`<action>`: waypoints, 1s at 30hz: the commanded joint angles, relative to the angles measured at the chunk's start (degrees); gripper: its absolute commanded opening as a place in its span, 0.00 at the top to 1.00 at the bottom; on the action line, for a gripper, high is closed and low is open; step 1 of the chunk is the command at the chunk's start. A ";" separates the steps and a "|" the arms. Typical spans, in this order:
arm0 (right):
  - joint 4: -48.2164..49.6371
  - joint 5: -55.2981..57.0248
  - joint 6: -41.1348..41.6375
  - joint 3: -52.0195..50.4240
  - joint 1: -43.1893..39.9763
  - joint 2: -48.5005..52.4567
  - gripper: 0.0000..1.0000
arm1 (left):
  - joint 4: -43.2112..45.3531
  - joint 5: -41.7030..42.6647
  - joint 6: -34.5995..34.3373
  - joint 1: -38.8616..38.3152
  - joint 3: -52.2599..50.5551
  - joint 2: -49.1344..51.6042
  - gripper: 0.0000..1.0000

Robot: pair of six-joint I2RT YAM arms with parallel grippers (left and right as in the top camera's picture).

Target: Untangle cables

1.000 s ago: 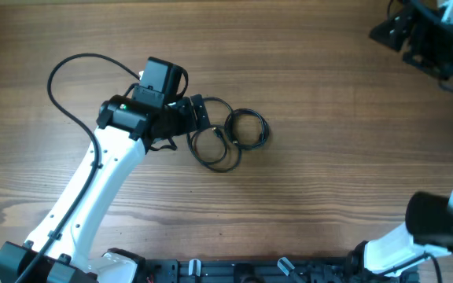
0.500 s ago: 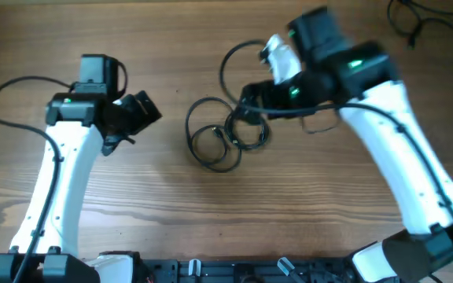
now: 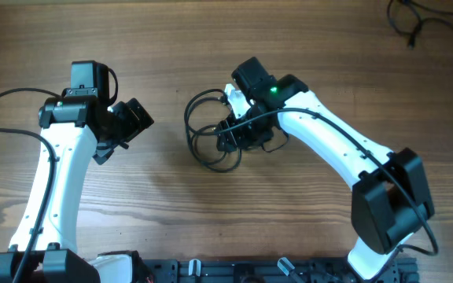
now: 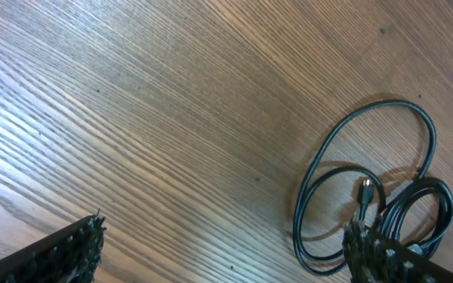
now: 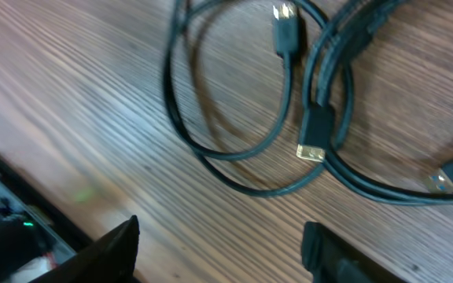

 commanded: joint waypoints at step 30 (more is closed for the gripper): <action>9.27 29.66 -11.85 -1.09 5.55 9.18 0.55 | 0.42 5.86 -0.76 0.22 -0.52 0.42 0.00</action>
